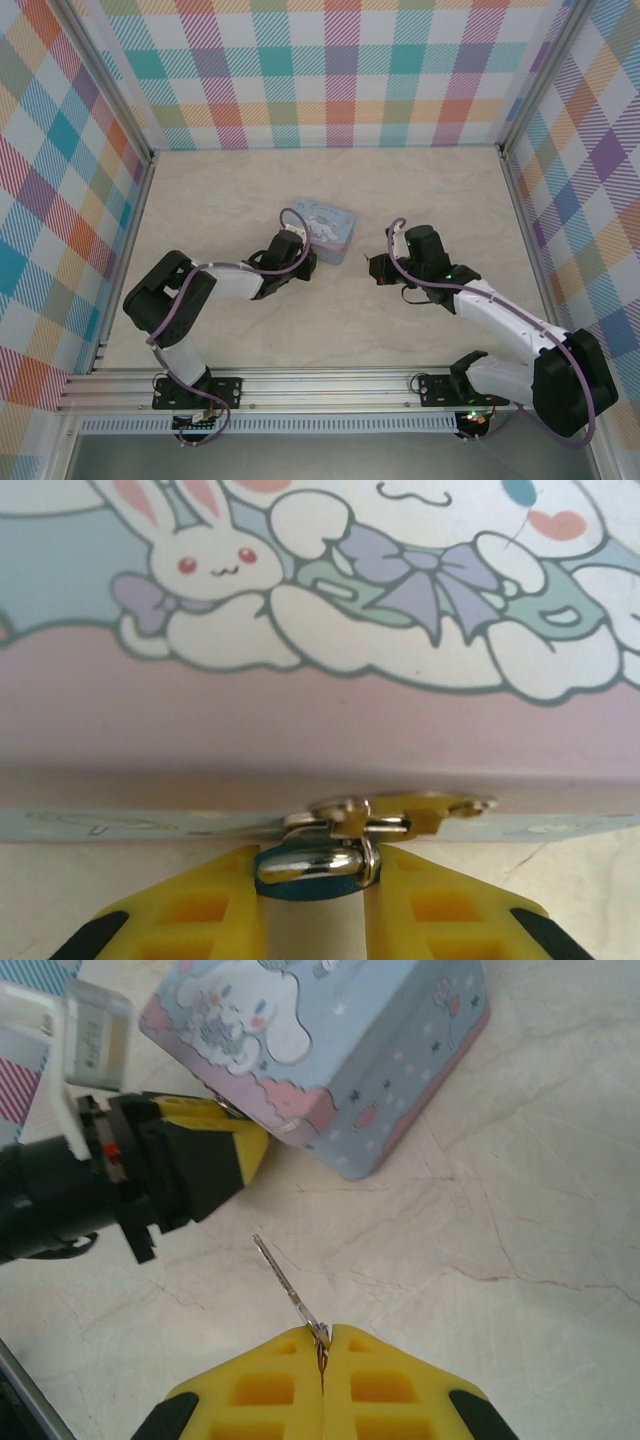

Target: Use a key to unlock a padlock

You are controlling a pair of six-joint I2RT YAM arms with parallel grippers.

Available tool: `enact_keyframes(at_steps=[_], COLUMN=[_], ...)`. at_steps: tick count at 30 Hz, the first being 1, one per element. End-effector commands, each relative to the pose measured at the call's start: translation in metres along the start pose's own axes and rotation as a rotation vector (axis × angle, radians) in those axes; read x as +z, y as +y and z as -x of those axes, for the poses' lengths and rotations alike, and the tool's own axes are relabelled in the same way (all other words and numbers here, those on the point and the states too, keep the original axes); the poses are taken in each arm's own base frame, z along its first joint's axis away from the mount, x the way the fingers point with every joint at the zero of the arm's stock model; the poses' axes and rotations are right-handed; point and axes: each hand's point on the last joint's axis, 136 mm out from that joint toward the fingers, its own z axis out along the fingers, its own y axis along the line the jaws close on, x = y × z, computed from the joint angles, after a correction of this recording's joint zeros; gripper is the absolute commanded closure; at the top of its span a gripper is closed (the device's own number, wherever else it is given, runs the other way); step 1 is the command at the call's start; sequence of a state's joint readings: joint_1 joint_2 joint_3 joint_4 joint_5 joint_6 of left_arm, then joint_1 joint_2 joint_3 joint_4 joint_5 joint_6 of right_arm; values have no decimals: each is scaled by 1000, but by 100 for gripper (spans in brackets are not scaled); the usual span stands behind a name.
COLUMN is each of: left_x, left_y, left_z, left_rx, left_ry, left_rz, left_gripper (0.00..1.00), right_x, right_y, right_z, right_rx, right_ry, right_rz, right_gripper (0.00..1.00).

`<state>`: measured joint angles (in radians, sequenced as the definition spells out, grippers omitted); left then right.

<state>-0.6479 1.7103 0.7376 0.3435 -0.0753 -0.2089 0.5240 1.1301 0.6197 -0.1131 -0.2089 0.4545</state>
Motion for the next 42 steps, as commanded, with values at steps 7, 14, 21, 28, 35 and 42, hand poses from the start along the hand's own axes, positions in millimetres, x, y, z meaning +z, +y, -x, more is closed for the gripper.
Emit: enact_keyframes(at_steps=[7,14,21,28,35,42], left_x=[-32,-37,-40,-41,-46,-48], left_y=[-25,-40,-55,-70,-83,-87], left_z=[27,32,38,40,42,40], left_rx=[-169,-274,-347,-466,-556,-602], left_ry=[-20,22,65,138,178,219], left_rz=[-70,-130,-180,-234,-286,-290], left_gripper=[74,74,75,76,76,77], right_x=[5,10,13,20,37,53], right_y=[-1,0,7,11,15,20], right_z=[-15,-24,-30,-37,-39,-34], right_rx=[-32,-46,-93,-202,-264,-311], right_ry=[27,58,56,46,69,94], right_rz=[41,67,128,125,119,116], right_gripper=[94,94,95,95,95,95])
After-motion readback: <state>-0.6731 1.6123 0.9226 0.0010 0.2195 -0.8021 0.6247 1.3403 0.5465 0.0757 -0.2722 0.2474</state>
